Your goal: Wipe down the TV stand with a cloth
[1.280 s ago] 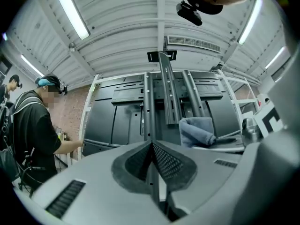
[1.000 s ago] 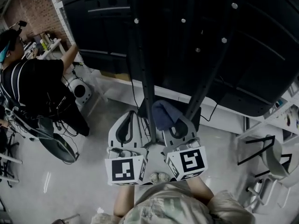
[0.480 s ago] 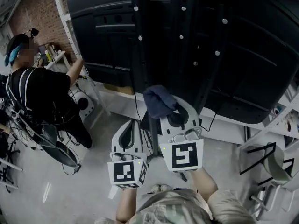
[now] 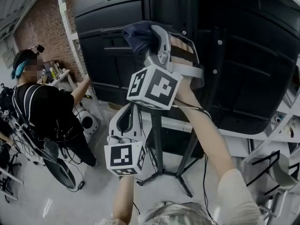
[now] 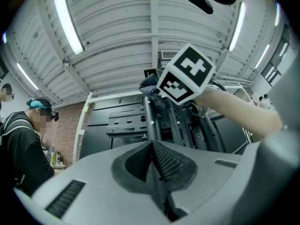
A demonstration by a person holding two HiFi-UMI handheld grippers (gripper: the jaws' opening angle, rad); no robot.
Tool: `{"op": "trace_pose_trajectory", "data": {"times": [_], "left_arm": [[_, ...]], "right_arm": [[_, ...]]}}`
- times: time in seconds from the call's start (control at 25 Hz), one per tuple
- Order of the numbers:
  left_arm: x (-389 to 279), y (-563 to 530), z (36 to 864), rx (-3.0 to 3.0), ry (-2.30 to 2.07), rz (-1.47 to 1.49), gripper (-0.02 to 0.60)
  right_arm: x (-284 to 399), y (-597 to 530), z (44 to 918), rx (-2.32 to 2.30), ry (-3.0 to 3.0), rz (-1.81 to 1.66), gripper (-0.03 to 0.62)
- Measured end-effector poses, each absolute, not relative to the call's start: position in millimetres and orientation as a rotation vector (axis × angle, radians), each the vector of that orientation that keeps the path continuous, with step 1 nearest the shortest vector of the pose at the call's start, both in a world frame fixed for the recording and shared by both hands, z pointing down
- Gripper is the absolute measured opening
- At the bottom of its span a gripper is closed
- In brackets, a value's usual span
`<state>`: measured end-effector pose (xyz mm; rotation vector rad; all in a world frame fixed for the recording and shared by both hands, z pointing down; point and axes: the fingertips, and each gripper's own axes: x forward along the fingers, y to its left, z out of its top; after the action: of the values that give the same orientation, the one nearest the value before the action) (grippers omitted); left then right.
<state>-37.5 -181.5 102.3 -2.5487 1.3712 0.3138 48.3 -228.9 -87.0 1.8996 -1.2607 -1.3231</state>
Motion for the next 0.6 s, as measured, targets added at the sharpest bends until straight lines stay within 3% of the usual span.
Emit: {"op": "trace_pose_trajectory", "data": {"times": [0.6], "left_arm": [[-35.2, -185.3, 118.4, -2.618, 1.339, 0.313, 0.017]], "right_arm": [[38.0, -260.2, -71.9, 1.712, -1.082, -1.339, 0.063]]}}
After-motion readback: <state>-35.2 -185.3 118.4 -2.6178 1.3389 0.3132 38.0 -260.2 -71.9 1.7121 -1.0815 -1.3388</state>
